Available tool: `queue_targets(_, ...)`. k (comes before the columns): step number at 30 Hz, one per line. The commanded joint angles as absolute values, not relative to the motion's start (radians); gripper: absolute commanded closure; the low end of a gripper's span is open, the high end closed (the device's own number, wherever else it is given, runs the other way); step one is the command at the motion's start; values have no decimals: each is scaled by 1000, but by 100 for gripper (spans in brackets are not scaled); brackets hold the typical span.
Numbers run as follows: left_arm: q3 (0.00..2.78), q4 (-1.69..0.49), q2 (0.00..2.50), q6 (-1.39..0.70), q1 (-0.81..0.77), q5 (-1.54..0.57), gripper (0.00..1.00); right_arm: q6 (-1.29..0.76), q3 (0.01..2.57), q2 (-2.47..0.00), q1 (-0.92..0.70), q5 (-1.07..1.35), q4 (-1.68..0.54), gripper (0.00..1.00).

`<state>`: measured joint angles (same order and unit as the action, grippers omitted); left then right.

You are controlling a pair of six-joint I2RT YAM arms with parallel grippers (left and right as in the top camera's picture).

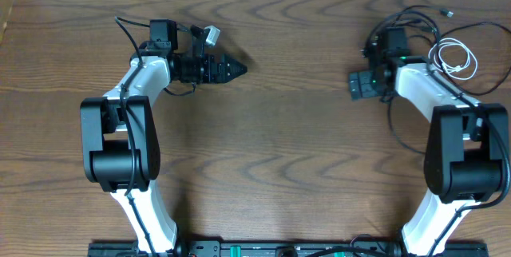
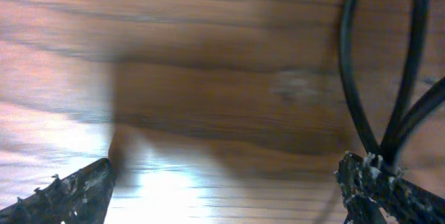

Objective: Untangle cables

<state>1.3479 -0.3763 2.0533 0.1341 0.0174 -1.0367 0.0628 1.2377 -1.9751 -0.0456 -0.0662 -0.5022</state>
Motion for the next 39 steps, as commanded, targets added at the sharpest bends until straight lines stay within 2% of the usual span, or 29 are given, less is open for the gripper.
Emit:
queue_targets(1,1358,-375,2033,140,15,-1031,4,83,1203,-1991,1,-152,-510,1)
queue_targets(6,1358,-375,2033,140,15,-1031,4,15,1203,-1991,51,-116,-501,1)
queue_targets(11,1358,-375,2033,140,15,-1030,4,16,1202,-1991,56,103,-492,1)
queue_targets(16,1358,-375,2033,140,15,-1031,4,16,1202,-1993,17,279,-485,5)
queue_targets(24,1358,-375,2033,140,15,-1030,4,16,1202,-2011,-125,199,-433,5)
queue_targets(26,1358,-375,2033,140,15,-1030,4,15,1201,-2019,-155,165,-414,1)
queue_targets(31,1358,-375,2033,140,15,-1024,4,16,1201,-2030,-213,97,-396,1)
queue_targets(39,1358,-391,2033,128,15,-888,4,16,1201,-2030,-244,56,-408,1)
